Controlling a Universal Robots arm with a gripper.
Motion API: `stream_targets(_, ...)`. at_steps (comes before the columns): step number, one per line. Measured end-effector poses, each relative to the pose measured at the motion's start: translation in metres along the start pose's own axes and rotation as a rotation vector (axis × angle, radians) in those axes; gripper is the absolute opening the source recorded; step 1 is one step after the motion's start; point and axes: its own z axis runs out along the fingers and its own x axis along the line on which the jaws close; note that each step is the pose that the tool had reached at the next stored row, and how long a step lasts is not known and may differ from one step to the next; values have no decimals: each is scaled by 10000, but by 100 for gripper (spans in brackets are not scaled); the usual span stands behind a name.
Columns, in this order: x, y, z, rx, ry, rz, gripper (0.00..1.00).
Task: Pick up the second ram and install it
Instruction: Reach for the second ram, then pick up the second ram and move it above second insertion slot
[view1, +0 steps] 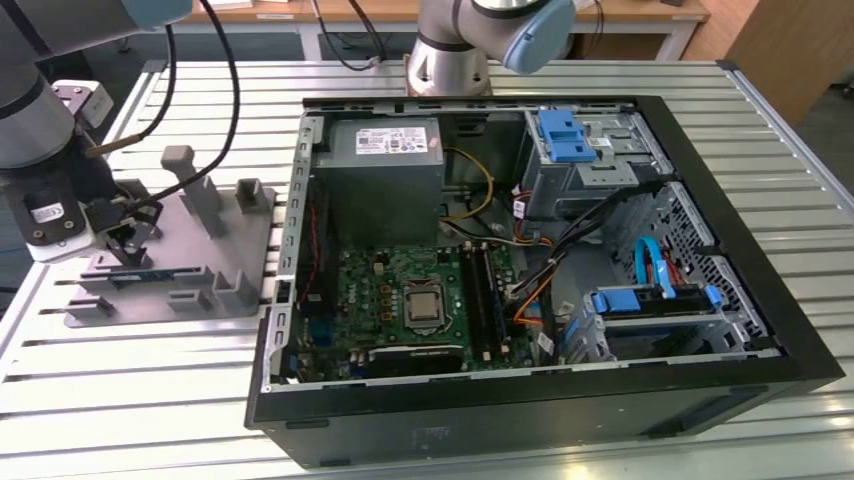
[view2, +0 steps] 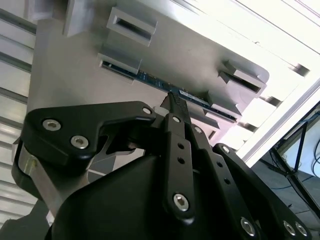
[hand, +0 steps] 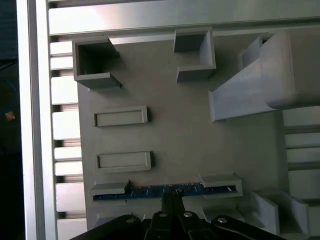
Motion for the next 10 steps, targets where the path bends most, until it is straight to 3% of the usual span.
stream_targets(10, -2, 0, 0, 0, 1, 0, 10)
